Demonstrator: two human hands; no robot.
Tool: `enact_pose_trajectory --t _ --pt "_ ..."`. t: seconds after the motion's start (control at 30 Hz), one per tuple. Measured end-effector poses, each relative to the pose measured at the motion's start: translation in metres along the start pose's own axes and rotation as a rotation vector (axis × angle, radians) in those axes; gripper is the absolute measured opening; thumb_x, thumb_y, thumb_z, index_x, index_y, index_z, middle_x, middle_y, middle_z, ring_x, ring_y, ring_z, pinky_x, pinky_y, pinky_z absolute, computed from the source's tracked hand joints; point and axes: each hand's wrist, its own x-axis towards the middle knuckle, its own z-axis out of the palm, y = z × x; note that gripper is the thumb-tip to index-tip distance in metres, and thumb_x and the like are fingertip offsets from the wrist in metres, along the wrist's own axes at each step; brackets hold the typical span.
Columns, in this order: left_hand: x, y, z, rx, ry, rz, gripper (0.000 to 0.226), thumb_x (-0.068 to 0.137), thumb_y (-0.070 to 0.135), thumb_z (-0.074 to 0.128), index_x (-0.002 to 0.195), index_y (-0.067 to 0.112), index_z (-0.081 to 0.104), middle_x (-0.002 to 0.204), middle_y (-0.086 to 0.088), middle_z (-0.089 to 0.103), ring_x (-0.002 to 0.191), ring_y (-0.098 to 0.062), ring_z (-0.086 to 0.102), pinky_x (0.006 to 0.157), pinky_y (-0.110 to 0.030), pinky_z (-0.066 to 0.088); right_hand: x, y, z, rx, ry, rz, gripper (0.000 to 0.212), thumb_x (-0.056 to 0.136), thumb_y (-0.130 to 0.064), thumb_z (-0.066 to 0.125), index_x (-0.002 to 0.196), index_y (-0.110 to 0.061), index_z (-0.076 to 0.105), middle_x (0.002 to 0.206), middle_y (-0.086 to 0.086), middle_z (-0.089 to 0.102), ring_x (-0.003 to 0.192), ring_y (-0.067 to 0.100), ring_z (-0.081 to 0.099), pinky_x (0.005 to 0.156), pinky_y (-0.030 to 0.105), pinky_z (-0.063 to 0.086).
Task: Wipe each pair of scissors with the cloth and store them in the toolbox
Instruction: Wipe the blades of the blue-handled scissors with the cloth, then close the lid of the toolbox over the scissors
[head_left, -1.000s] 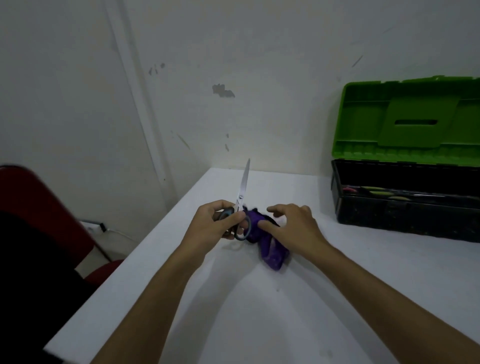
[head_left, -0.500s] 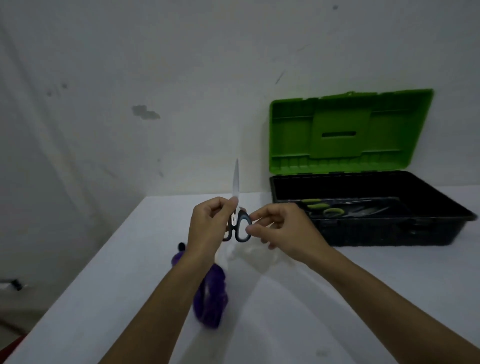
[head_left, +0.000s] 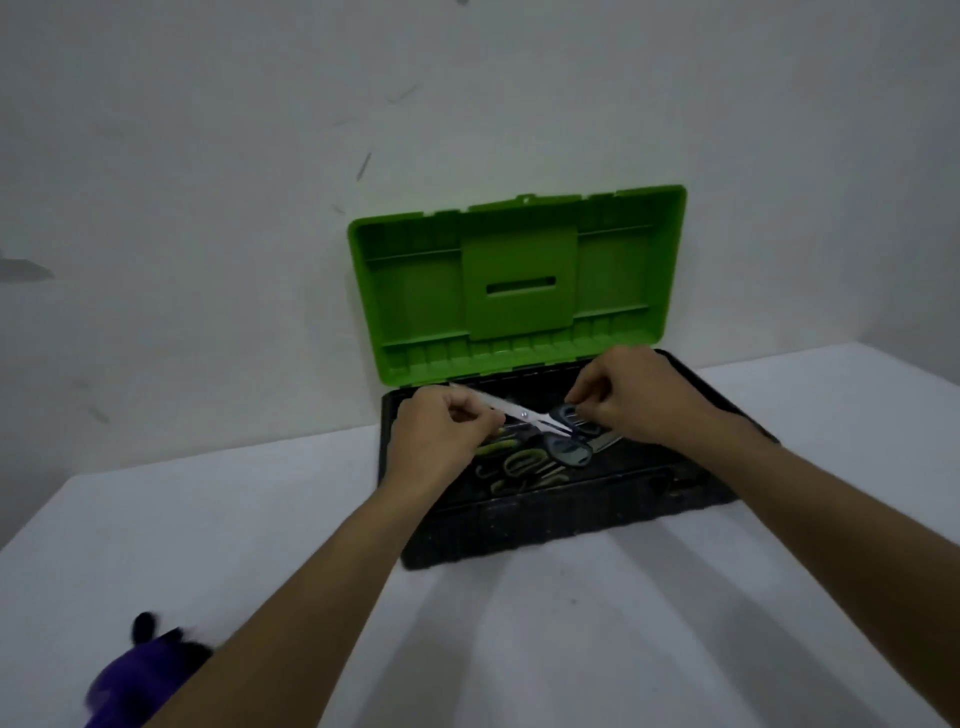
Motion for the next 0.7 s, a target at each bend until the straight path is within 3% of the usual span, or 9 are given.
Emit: enact_pose_trajectory --t 0.1,0.2,0.27,0.3,0.37,0.5,0.6,0.7 --pt "0.013 0.003 0.011 0.144 -0.104 0.067 0.021 0.084 0.035 0.075 0.07 0.02 0.071 0.058 0.01 0.061 0.047 0.001 0.052 0.046 -0.027 0.047 0.018 0.024 0.003 -0.136 -0.113 0.009 0.014 0.081 -0.015 0.072 0.089 -0.025 0.077 0.085 -0.005 0.073 0.079 0.009 0.067 0.073 0.02 0.048" --pt "0.026 0.005 0.023 0.261 -0.223 0.112 0.02 0.088 0.033 0.072 0.072 0.021 0.071 0.06 0.011 0.062 0.044 0.004 0.052 0.045 -0.021 0.04 0.028 0.039 0.014 -0.17 -0.187 0.038 0.013 0.081 -0.013 0.073 0.09 -0.022 0.077 0.093 -0.001 0.073 0.088 0.016 0.067 0.079 0.024 0.051" --pt "0.036 0.007 0.03 0.315 -0.225 0.128 0.018 0.089 0.034 0.07 0.073 0.026 0.074 0.074 0.01 0.071 0.063 0.002 0.061 0.059 -0.03 0.054 0.032 0.045 0.02 -0.194 -0.239 0.046 0.013 0.083 -0.012 0.072 0.092 -0.021 0.077 0.098 0.001 0.072 0.093 0.019 0.067 0.081 0.026 0.052" --pt "0.04 0.008 0.035 0.333 -0.223 0.128 0.018 0.089 0.036 0.069 0.074 0.028 0.074 0.082 0.01 0.074 0.073 -0.003 0.065 0.069 -0.034 0.057 0.033 0.048 0.023 -0.197 -0.261 0.052 0.013 0.084 -0.012 0.072 0.092 -0.02 0.077 0.1 0.002 0.072 0.094 0.02 0.067 0.08 0.026 0.051" --pt "0.046 0.011 0.044 0.393 -0.213 0.146 0.019 0.091 0.039 0.065 0.079 0.03 0.076 0.089 0.011 0.075 0.081 -0.008 0.067 0.076 -0.037 0.058 0.037 0.052 0.026 -0.195 -0.244 0.057 0.01 0.084 -0.015 0.071 0.09 -0.021 0.077 0.099 0.002 0.072 0.093 0.02 0.067 0.079 0.027 0.052" --pt "0.061 0.03 0.048 0.499 -0.049 0.303 0.019 0.092 0.039 0.061 0.09 0.029 0.077 0.09 0.01 0.075 0.079 -0.012 0.067 0.069 -0.037 0.058 0.049 0.048 0.014 -0.148 0.057 0.011 0.005 0.085 -0.03 0.069 0.086 -0.03 0.074 0.09 -0.005 0.072 0.085 0.018 0.067 0.073 0.032 0.054" --pt "0.082 0.055 0.036 0.434 0.173 0.468 0.02 0.092 0.024 0.063 0.109 0.029 0.073 0.098 0.008 0.074 0.088 -0.012 0.06 0.074 -0.03 0.05 0.06 0.029 -0.012 -0.083 0.419 -0.118 0.012 0.084 -0.041 0.071 0.083 -0.029 0.073 0.088 -0.007 0.069 0.08 0.011 0.055 0.071 0.025 0.04" --pt "0.105 0.08 0.018 0.472 0.404 0.649 0.031 0.09 0.013 0.059 0.119 0.022 0.067 0.108 0.001 0.068 0.099 -0.018 0.051 0.08 -0.024 0.037 0.078 0.008 -0.041 0.005 0.704 -0.247 0.023 0.083 -0.044 0.069 0.091 -0.023 0.065 0.1 -0.004 0.059 0.097 0.016 0.047 0.08 0.027 0.035"
